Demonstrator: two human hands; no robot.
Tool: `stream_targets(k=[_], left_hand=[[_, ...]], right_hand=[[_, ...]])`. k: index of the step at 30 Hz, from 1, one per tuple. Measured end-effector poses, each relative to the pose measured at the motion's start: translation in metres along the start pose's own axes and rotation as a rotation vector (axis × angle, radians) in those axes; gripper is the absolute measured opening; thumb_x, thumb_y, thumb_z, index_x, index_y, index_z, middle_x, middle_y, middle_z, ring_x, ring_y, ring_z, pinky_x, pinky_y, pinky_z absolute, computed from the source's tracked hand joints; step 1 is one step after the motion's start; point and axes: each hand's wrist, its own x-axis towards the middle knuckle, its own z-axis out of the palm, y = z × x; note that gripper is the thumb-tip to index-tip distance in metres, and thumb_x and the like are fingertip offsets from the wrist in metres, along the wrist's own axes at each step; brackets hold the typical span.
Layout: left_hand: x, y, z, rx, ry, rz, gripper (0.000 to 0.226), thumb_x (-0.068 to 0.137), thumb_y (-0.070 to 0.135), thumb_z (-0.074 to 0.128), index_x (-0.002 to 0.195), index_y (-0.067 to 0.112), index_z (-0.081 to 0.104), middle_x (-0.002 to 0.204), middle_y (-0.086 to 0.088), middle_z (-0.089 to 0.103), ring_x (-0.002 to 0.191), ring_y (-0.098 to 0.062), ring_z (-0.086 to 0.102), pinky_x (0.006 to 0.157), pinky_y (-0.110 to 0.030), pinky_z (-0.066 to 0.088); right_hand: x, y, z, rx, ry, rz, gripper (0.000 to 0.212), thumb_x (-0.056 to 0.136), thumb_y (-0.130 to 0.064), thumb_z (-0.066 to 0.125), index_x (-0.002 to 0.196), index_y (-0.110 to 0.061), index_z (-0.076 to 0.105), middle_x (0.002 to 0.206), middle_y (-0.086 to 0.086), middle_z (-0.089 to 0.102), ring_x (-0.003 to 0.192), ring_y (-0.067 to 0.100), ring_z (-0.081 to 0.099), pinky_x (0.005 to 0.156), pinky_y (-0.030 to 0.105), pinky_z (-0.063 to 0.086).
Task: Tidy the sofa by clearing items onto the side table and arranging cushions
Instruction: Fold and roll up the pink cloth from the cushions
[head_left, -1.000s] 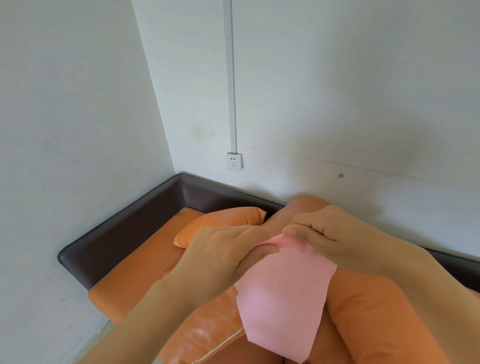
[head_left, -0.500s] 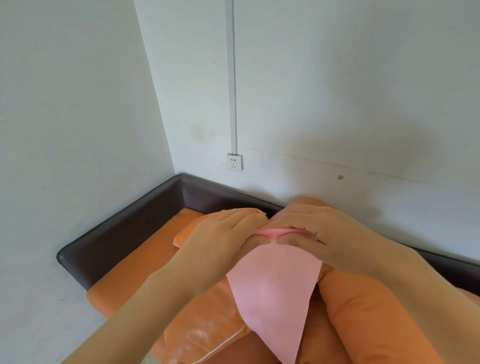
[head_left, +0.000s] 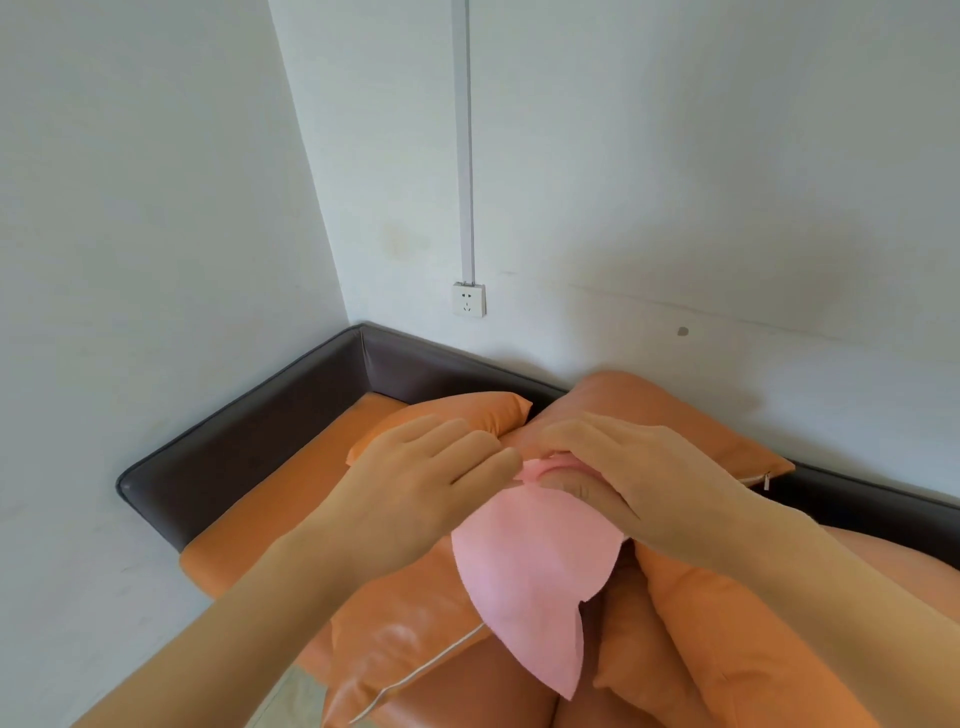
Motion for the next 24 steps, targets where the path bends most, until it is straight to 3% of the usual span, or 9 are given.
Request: stream_targets(k=[3, 5, 7, 10, 12, 15, 18, 21, 24], left_hand=[[-0.006, 0.000, 0.002, -0.051, -0.064, 0.018, 0.025, 0.101, 0.017, 0.052, 0.091, 0.007, 0.072, 0.083, -0.004, 0.065, 0.066, -0.020, 0.052, 0.060, -0.027, 0.034], [-0.014, 0.003, 0.007, -0.083, -0.093, 0.024, 0.013, 0.099, 0.016, 0.056, 0.099, 0.009, 0.067, 0.081, -0.003, 0.064, 0.064, -0.020, 0.052, 0.059, -0.028, 0.037], [-0.019, 0.007, 0.011, -0.163, -0.128, -0.046, 0.012, 0.095, 0.015, 0.061, 0.107, 0.012, 0.059, 0.078, -0.002, 0.062, 0.061, -0.018, 0.052, 0.053, -0.032, 0.042], [-0.023, 0.014, 0.010, -0.245, -0.163, -0.138, 0.018, 0.097, 0.025, 0.056, 0.113, 0.017, 0.054, 0.075, 0.001, 0.062, 0.057, -0.011, 0.043, 0.040, -0.033, 0.040], [-0.023, 0.016, 0.009, -0.309, -0.198, -0.162, 0.025, 0.096, 0.038, 0.053, 0.111, 0.019, 0.053, 0.073, 0.004, 0.060, 0.060, -0.008, 0.031, 0.040, -0.026, 0.035], [-0.026, 0.017, 0.010, -0.396, -0.241, -0.189, 0.023, 0.090, 0.045, 0.055, 0.096, 0.023, 0.052, 0.067, 0.008, 0.053, 0.064, -0.004, 0.023, 0.046, -0.019, 0.026], [-0.030, 0.020, 0.013, -0.526, -0.280, -0.255, 0.024, 0.090, 0.042, 0.057, 0.086, 0.019, 0.064, 0.069, 0.010, 0.057, 0.061, -0.002, 0.037, 0.044, -0.028, 0.038], [-0.030, 0.026, 0.017, -0.616, -0.287, -0.295, 0.025, 0.091, 0.039, 0.059, 0.087, 0.016, 0.068, 0.072, 0.010, 0.059, 0.065, 0.002, 0.038, 0.049, -0.027, 0.041], [-0.027, 0.033, 0.019, -0.651, -0.267, -0.331, 0.028, 0.093, 0.037, 0.056, 0.088, 0.013, 0.068, 0.071, 0.005, 0.060, 0.063, -0.005, 0.043, 0.053, -0.025, 0.042]], right_hand=[[-0.008, -0.010, 0.007, -0.060, 0.253, -0.163, 0.015, 0.096, -0.020, 0.048, 0.108, -0.014, 0.054, 0.094, 0.001, 0.063, 0.081, 0.018, 0.056, 0.068, 0.026, 0.045], [-0.011, -0.013, 0.018, -0.117, 0.287, -0.193, 0.018, 0.092, -0.013, 0.051, 0.110, -0.014, 0.051, 0.090, 0.002, 0.062, 0.078, 0.019, 0.053, 0.071, 0.027, 0.042], [-0.015, -0.016, 0.023, -0.116, 0.284, -0.167, 0.022, 0.090, -0.010, 0.048, 0.111, -0.013, 0.048, 0.084, 0.002, 0.061, 0.071, 0.019, 0.053, 0.064, 0.027, 0.043], [-0.019, -0.020, 0.023, -0.057, 0.211, -0.109, 0.027, 0.086, -0.010, 0.044, 0.112, -0.014, 0.048, 0.079, -0.001, 0.057, 0.062, 0.012, 0.047, 0.043, 0.025, 0.036], [-0.022, -0.019, 0.023, -0.005, 0.111, -0.095, 0.025, 0.088, -0.013, 0.043, 0.111, -0.015, 0.053, 0.081, -0.004, 0.056, 0.057, 0.010, 0.043, 0.038, 0.026, 0.033], [-0.025, -0.019, 0.019, 0.082, -0.005, -0.086, 0.030, 0.097, -0.039, 0.041, 0.105, -0.017, 0.059, 0.083, -0.008, 0.060, 0.050, 0.012, 0.046, 0.039, 0.028, 0.037], [-0.027, -0.021, 0.011, 0.094, -0.110, -0.067, 0.045, 0.088, -0.063, 0.040, 0.098, -0.023, 0.058, 0.077, -0.015, 0.058, 0.046, 0.011, 0.044, 0.037, 0.027, 0.037], [-0.030, -0.015, 0.013, 0.040, -0.197, -0.044, 0.032, 0.094, -0.052, 0.042, 0.099, -0.023, 0.055, 0.075, -0.012, 0.051, 0.055, 0.013, 0.049, 0.045, 0.027, 0.037], [-0.035, -0.012, 0.012, 0.030, -0.263, 0.013, 0.029, 0.096, -0.037, 0.043, 0.114, -0.018, 0.056, 0.098, 0.004, 0.062, 0.083, 0.026, 0.061, 0.065, 0.033, 0.045]])
